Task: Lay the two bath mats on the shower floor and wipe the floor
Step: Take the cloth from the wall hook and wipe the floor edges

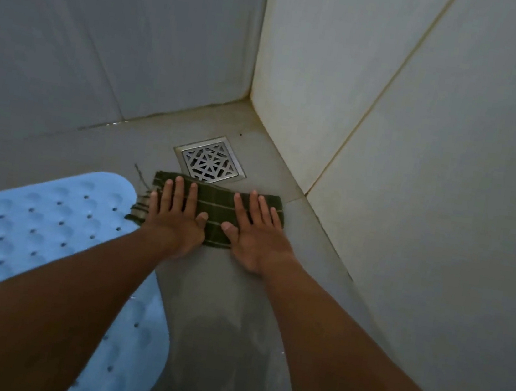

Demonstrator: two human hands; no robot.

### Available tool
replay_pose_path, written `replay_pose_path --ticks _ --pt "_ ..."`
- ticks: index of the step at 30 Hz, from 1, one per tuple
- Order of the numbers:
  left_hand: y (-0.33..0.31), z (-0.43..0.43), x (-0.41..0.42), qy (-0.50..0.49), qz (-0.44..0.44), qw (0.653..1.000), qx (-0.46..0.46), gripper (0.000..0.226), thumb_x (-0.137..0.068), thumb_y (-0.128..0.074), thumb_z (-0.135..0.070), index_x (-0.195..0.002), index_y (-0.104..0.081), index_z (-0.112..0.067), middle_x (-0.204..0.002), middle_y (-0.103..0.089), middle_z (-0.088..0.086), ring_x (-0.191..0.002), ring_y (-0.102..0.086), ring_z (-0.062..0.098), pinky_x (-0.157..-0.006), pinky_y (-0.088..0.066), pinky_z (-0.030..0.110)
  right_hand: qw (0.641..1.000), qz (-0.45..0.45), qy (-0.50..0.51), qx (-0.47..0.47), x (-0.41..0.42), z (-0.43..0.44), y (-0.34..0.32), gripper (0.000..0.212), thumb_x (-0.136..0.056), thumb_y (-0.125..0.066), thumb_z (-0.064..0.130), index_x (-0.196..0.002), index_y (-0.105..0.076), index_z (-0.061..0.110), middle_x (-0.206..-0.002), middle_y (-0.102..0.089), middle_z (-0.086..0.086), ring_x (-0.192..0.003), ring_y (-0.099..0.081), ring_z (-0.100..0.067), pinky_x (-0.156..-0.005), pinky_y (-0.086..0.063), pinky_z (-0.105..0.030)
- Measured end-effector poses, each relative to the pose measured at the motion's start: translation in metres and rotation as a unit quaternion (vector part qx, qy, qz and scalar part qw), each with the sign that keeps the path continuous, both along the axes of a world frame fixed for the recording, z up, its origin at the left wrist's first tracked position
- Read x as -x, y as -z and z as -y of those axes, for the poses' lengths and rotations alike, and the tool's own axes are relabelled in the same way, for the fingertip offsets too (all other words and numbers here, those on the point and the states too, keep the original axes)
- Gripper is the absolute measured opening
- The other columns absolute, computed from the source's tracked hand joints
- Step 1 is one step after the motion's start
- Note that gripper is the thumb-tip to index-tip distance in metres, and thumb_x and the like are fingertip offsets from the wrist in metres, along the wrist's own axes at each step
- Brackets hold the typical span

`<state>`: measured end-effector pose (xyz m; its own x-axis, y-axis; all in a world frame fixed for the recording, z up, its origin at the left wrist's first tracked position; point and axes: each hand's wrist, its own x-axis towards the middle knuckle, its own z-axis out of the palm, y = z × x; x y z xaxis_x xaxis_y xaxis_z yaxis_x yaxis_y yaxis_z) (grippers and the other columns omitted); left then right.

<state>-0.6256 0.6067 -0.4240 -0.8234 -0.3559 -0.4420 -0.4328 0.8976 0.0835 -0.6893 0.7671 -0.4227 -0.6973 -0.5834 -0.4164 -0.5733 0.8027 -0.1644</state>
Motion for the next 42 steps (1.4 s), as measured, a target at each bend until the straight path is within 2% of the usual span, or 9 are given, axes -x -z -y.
replay_pose_path --ticks 7,14,23,31,42 --pt "-0.008 -0.087 -0.011 -0.098 0.0 0.995 -0.027 0.068 -0.104 -0.01 -0.048 -0.153 0.023 -0.014 -0.159 0.031 0.015 -0.147 0.027 0.031 -0.12 0.014 0.05 0.996 -0.004 -0.087 -0.02 0.026 -0.061 -0.004 0.066 -0.101 -0.006 0.06 -0.153 0.023 0.031 -0.16 0.03 -0.006 -0.148 0.027 -0.021 -0.122 0.011 -0.043" --pt "-0.004 -0.098 -0.012 -0.153 -0.018 0.988 -0.017 0.067 -0.103 -0.01 -0.049 -0.155 0.02 -0.02 -0.161 0.027 0.01 -0.149 0.024 0.028 -0.121 0.012 0.05 0.994 0.006 -0.106 -0.012 0.031 -0.065 -0.002 0.066 -0.101 -0.007 0.06 -0.152 0.025 0.032 -0.159 0.033 -0.007 -0.147 0.029 -0.022 -0.12 0.016 -0.042" --pt "0.0 -0.099 -0.013 -0.148 -0.04 0.988 -0.008 0.068 -0.103 -0.012 -0.05 -0.155 0.019 -0.02 -0.162 0.025 0.01 -0.149 0.023 0.029 -0.121 0.01 0.051 0.993 -0.025 -0.112 0.002 0.034 -0.066 -0.001 0.067 -0.1 -0.01 0.063 -0.154 0.02 0.036 -0.162 0.027 -0.007 -0.149 0.023 -0.023 -0.119 0.013 -0.043" --pt "-0.001 -0.115 -0.027 -0.184 -0.043 0.982 -0.011 0.067 -0.103 -0.012 -0.051 -0.156 0.018 -0.022 -0.162 0.025 0.009 -0.149 0.023 0.028 -0.12 0.014 0.048 0.993 -0.028 -0.116 0.001 0.033 -0.067 0.002 0.066 -0.1 -0.011 0.064 -0.155 0.015 0.038 -0.163 0.025 -0.006 -0.15 0.022 -0.022 -0.122 0.011 -0.045" --pt "0.003 -0.151 -0.067 -0.199 -0.049 0.979 -0.016 0.068 -0.103 -0.011 -0.05 -0.155 0.019 -0.019 -0.161 0.027 0.011 -0.148 0.025 0.029 -0.12 0.014 0.049 0.989 -0.022 -0.149 -0.004 -0.009 -0.104 -0.004 0.064 -0.102 -0.011 0.06 -0.155 0.016 0.037 -0.163 0.025 -0.007 -0.15 0.023 -0.021 -0.121 0.013 -0.042"
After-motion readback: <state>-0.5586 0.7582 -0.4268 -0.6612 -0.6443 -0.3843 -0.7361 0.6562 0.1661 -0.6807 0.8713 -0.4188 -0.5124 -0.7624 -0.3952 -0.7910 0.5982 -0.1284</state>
